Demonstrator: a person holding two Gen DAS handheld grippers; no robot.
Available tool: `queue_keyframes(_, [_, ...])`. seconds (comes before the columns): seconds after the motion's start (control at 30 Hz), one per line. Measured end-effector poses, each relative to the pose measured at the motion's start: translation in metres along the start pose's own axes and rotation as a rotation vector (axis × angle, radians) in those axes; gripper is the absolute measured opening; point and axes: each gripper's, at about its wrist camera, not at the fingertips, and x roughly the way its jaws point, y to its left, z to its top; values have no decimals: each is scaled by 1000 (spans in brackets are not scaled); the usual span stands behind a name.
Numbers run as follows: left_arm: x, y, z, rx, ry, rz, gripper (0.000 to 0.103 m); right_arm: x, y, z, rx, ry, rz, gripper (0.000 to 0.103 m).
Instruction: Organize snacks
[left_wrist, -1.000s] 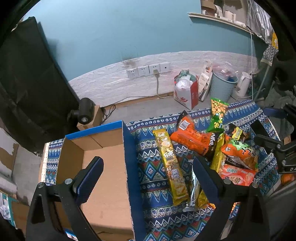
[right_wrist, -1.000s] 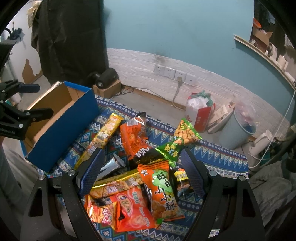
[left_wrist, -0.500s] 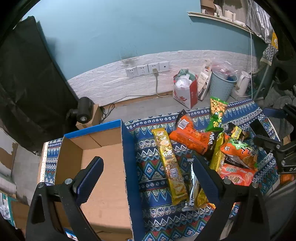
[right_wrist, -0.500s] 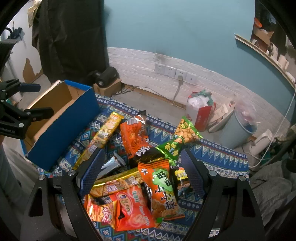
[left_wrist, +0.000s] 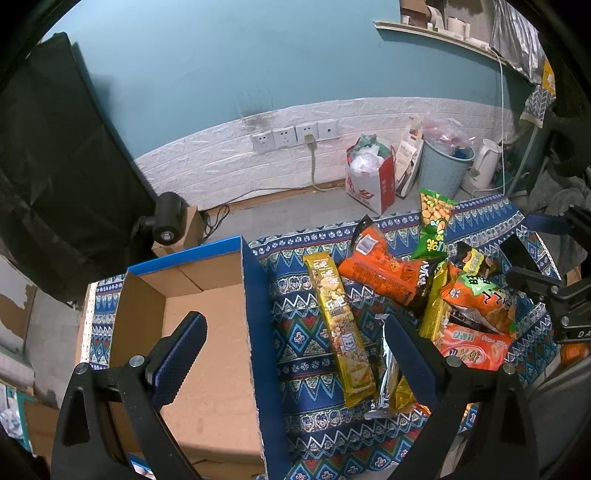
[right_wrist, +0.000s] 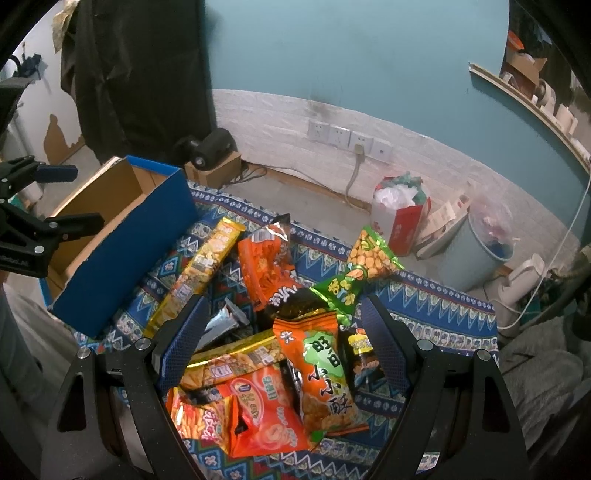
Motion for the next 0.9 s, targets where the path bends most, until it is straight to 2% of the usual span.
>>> queue_keyframes(0.9, [0,0,4,0,7,-6,98,2,-2,0,5,7,-2,83])
